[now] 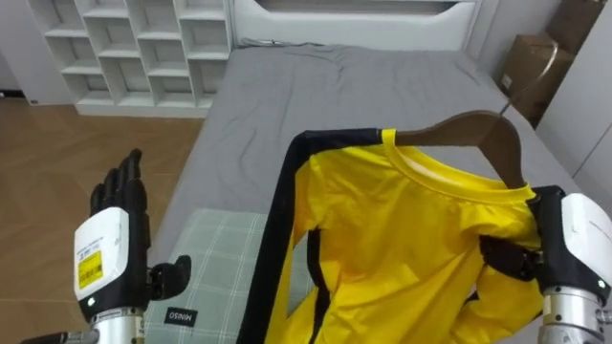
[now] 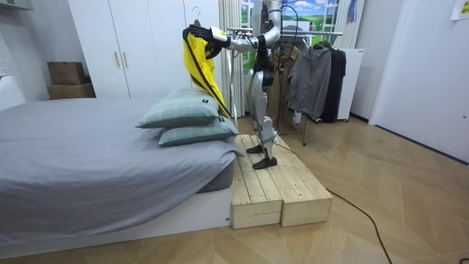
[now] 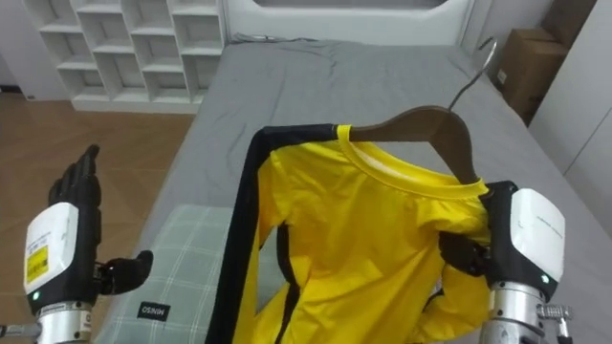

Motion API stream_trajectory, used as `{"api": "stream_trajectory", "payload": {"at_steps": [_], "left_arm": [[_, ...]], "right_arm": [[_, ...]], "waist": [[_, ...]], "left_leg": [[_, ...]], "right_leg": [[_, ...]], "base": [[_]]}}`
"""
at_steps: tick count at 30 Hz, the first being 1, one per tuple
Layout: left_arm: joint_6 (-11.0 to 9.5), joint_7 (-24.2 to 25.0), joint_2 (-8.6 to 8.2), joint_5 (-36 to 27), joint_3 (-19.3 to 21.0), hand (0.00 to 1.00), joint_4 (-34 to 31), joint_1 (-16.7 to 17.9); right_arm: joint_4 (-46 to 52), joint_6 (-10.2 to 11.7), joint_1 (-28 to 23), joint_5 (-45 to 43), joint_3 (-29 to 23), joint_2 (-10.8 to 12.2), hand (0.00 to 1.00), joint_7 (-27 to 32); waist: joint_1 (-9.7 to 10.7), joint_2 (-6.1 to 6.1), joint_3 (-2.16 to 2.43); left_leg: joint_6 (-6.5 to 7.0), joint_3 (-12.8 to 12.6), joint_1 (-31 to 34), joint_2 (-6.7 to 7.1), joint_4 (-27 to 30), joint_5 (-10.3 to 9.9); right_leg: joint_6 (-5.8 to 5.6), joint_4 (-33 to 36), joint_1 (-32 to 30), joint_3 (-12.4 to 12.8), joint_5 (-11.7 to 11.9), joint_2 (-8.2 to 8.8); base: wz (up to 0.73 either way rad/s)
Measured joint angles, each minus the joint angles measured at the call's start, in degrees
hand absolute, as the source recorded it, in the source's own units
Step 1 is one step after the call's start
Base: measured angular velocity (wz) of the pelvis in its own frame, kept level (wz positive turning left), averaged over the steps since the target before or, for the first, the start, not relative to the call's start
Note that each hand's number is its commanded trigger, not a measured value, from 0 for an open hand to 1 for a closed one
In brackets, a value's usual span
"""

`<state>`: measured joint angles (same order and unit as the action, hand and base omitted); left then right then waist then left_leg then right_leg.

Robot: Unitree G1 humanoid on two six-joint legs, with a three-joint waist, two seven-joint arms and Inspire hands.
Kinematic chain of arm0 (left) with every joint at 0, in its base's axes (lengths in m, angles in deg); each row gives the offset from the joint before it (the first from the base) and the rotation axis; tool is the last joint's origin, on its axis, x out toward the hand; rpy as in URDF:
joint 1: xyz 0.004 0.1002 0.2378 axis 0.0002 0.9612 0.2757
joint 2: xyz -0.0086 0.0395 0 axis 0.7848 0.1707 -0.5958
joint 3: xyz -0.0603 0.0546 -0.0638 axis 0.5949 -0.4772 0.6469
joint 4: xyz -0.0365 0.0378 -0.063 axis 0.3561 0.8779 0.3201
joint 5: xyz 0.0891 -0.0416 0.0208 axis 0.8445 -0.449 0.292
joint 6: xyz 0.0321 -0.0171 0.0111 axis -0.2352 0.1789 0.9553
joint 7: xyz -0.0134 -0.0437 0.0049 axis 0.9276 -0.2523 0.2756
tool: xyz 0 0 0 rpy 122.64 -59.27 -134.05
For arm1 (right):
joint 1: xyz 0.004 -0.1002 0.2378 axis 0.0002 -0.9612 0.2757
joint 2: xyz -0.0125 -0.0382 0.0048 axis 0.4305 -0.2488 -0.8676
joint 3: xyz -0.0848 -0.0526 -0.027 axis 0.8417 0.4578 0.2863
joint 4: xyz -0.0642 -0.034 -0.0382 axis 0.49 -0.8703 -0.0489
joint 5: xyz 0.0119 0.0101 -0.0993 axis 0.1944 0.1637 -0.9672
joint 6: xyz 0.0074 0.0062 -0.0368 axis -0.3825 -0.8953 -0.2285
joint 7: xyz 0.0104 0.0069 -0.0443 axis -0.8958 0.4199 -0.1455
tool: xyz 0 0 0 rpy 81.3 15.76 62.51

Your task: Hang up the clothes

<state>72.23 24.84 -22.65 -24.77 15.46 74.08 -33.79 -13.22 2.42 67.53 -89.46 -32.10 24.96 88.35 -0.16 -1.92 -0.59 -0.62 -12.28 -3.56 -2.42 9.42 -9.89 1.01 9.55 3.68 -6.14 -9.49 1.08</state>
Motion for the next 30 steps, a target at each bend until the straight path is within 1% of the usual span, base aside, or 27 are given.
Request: {"api": "stream_trajectory", "payload": {"at_steps": [5, 6, 10, 12, 14, 15, 16, 17, 18, 19, 20, 21, 22, 23, 24, 25, 27, 28, 29, 30], "left_arm": [[0.0, -0.4, -0.24, -5.4, -0.1, 0.00, 1.0, 0.0], [0.1, -0.4, -0.24, -5.4, -0.2, 0.00, 1.4, 0.1], [0.1, -0.4, -0.41, -5.3, -1.7, 0.00, 4.9, 0.8], [0.1, -0.5, -0.57, -5.4, -2.2, 0.00, 6.1, 1.6], [0.2, -0.4, -1.38, -5.4, -2.2, 0.00, 7.9, 1.9], [0.2, -0.4, -1.49, -5.4, -2.2, 0.00, 8.0, 2.0], [0.2, -0.5, -1.67, -5.4, -2.0, 0.00, 8.2, 2.0], [0.1, -0.9, -1.85, -5.8, -1.9, 0.00, 8.6, 2.0], [0.1, -1.0, -1.95, -6.6, -2.0, 0.00, 8.8, 2.0], [0.1, -1.1, -2.17, -7.7, -1.9, 0.00, 9.0, 2.1], [0.1, -1.2, -2.18, -8.2, -1.9, 0.00, 9.1, 2.7], [0.0, -1.4, -2.18, -8.5, -1.9, 0.00, 9.5, 3.0], [0.0, -1.4, -2.19, -9.2, -1.9, 0.00, 10.6, 3.5], [0.1, -1.4, -2.29, -11.5, -1.9, 0.00, 10.6, 4.5], [0.1, -1.4, -2.37, -12.6, -1.9, 0.00, 10.7, 4.9], [0.1, -1.4, -2.36, -14.3, -1.8, 0.00, 11.0, 5.2], [0.1, -1.4, -2.38, -15.9, -1.8, 0.00, 12.4, 5.2], [0.1, -1.3, -2.41, -16.6, -1.8, 0.00, 13.4, 5.2], [0.1, -1.3, -2.41, -16.6, -1.8, 0.00, 14.3, 5.3], [0.1, -1.3, -2.41, -16.6, -1.8, 0.00, 14.8, 5.3]], "right_arm": [[0.1, 0.0, -0.1, -0.3, 0.1, 0.0, 1.00, 0.0], [0.1, 0.0, -0.2, -0.3, 0.1, 0.0, 1.00, 0.2], [0.1, -0.1, -3.5, -0.2, 0.1, -0.1, 1.00, 1.3], [0.1, -0.2, -4.9, -0.1, 0.1, -0.1, 1.00, 1.3], [0.1, -0.3, -6.2, 0.2, 0.0, -0.1, 1.00, 1.3], [0.1, -0.3, -6.3, 0.3, 0.0, -0.1, 1.00, 1.3], [0.1, -0.3, -6.4, 0.4, 0.0, 0.0, 1.00, 1.3], [0.1, -0.2, -6.4, 0.4, 0.0, 0.0, 1.00, 1.7], [0.1, -0.2, -6.4, 0.4, 0.1, 0.1, 1.00, 1.9], [0.1, -0.2, -6.4, 0.3, 0.1, 0.1, 1.00, 2.4], [0.1, -0.2, -6.4, 0.4, 0.1, 0.2, 1.00, 2.5], [0.1, -0.2, -6.5, 0.5, 0.1, 0.2, 1.00, 2.5], [-0.1, -0.2, -6.9, 0.4, 0.3, 0.2, 1.00, 2.9], [-0.1, -0.2, -7.3, 0.5, 0.6, 0.3, 1.00, 3.5], [-0.1, -0.2, -7.5, 0.5, 0.6, 0.5, 1.00, 3.7], [-0.3, -0.2, -7.8, 0.5, 0.6, 0.9, 1.00, 4.2], [-1.3, -0.1, -7.8, 0.5, 0.6, 1.2, 1.00, 4.7], [-2.1, 0.0, -7.9, 0.4, 0.6, 1.3, 1.00, 4.7], [-2.2, 0.0, -8.1, 0.3, 0.6, 1.5, 1.00, 4.7], [-2.2, 0.0, -8.1, 0.0, 0.6, 1.7, 1.00, 4.7]], "waist": [[1.5, 0.10, 0.05], [1.7, 0.10, 0.06], [1.8, 0.05, 0.09], [2.0, 0.03, 0.09], [2.1, -0.02, 0.11], [2.1, -0.12, 0.21], [1.7, -0.20, 0.22], [1.6, -0.28, 0.43], [1.4, -0.33, 0.55], [1.1, -0.46, 0.56], [0.6, -0.57, 0.60], [-0.1, -0.62, 0.56], [-0.9, -0.65, 0.54], [-1.6, -0.72, 0.50], [-1.7, -0.83, 0.44], [-1.7, -1.04, 0.35], [-1.6, -1.20, 0.32], [-1.5, -1.26, 0.30], [-1.5, -1.28, 0.28], [-1.6, -1.27, 0.26]], "left_leg": [[0.00, -0.3, 0.0, 0.05, 0.0, 0.0], [0.00, -0.3, 0.1, 0.05, 0.0, 0.0], [0.01, -0.5, 0.0, 0.07, 0.1, 0.0], [0.02, -1.4, -0.3, 0.03, 0.1, 0.0], [0.12, -2.2, -0.7, -0.05, 0.1, -0.1], [0.16, -2.7, -0.8, -0.14, 0.1, -0.1], [0.20, -3.7, -1.2, -0.35, 0.1, -0.2], [0.29, -4.9, -1.4, -0.86, 0.1, -0.3], [0.29, -5.3, -1.5, -0.92, 0.1, -0.3], [0.21, -6.5, -1.9, -0.90, 0.1, -0.4], [0.11, -8.0, -2.3, -1.16, 0.0, -0.6], [0.01, -9.0, -2.8, -1.34, 0.0, -0.7], [-0.30, -11.0, -3.7, -1.96, 0.1, -1.1], [-0.60, -12.4, -4.4, -2.18, 0.2, -1.5], [-0.72, -12.7, -4.5, -2.36, 0.3, -1.7], [-0.83, -13.0, -4.6, -2.86, 0.5, -1.8], [-1.04, -14.1, -4.8, -3.02, 0.4, -1.9], [-1.20, -14.8, -5.0, -3.30, 0.4, -2.0], [-1.47, -15.9, -5.1, -3.81, 0.7, -2.4], [-1.64, -16.2, -5.1, -4.04, 1.1, -2.6]], "right_leg": [[0.00, 0.3, -0.3, 0.2, 0.0, 0.10], [0.00, 0.3, -0.3, 0.2, 0.0, 0.11], [-0.03, 1.1, -0.8, 0.5, 0.0, 0.38], [-0.04, 1.3, -0.9, 1.2, 0.0, 0.54], [-0.09, 1.7, -1.3, 1.5, 0.0, 0.60], [-0.13, 2.0, -1.6, 1.8, 0.0, 0.58], [-0.13, 2.3, -1.8, 2.8, 0.0, 0.35], [-0.11, 2.3, -2.2, 3.4, 0.0, 0.09], [-0.11, 2.7, -2.6, 3.8, 0.0, -0.22], [-0.11, 3.3, -3.1, 4.3, 0.0, -0.38], [-0.05, 4.0, -3.7, 4.1, 0.0, -0.43], [0.03, 4.4, -4.0, 3.7, 0.1, -0.41], [0.18, 4.9, -4.2, 2.8, 0.2, -0.40], [0.34, 5.4, -4.4, 1.5, 0.3, -0.28], [0.43, 5.4, -4.5, 0.9, 0.3, -0.16], [0.51, 5.5, -4.5, -0.2, 0.4, -0.08], [0.69, 5.5, -4.8, -0.4, 0.5, -0.18], [0.73, 5.5, -4.8, -0.4, 0.5, -0.49], [0.86, 5.5, -5.1, -0.9, 0.5, -0.63], [0.98, 5.7, -5.4, -1.7, 0.5, -0.60]], "base": [[-0.02], [-0.05], [-0.06], [-0.17], [-0.17], [-0.28], [-0.38], [-0.41], [-0.42], [-0.54], [-0.63], [-0.80], [-0.85], [-0.78], [-0.49], [-0.27], [-0.24], [-0.28], [-0.34], [-0.50]]}}
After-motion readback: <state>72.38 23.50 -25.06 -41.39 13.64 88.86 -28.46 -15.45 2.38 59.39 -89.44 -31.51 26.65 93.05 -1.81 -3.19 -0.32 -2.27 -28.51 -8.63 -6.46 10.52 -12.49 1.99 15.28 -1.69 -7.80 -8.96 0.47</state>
